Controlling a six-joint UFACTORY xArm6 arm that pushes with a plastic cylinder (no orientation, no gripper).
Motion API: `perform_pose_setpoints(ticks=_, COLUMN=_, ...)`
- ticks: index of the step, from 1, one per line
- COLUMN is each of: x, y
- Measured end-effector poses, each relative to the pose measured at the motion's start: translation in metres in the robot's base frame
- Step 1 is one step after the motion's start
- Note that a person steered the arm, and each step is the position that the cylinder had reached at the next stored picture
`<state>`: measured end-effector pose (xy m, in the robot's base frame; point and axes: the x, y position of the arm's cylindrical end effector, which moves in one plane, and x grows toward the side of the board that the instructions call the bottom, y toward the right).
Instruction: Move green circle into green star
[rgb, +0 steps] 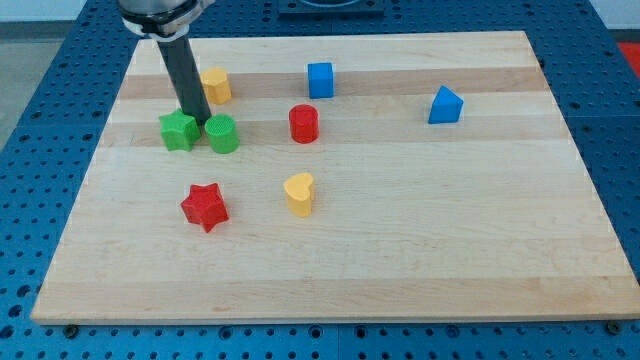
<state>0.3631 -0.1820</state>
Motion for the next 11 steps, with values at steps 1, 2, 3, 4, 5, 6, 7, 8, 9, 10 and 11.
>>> perform_pose_setpoints(ticks=1, x=-0.010, y=0.008)
perform_pose_setpoints(ticks=2, x=-0.046, y=0.039)
perform_pose_setpoints(ticks=3, x=-0.043, y=0.087)
perform_pose_setpoints(ticks=4, x=-0.006, y=0.105)
perform_pose_setpoints(ticks=5, x=0.017, y=0.100)
perform_pose_setpoints(ticks=6, x=0.028, y=0.088)
perform_pose_setpoints(ticks=7, x=0.046, y=0.075)
perform_pose_setpoints(ticks=8, x=0.042, y=0.064)
perform_pose_setpoints(ticks=9, x=0.026, y=0.061)
perform_pose_setpoints(ticks=10, x=0.025, y=0.052)
perform_pose_setpoints(ticks=11, x=0.018, y=0.052)
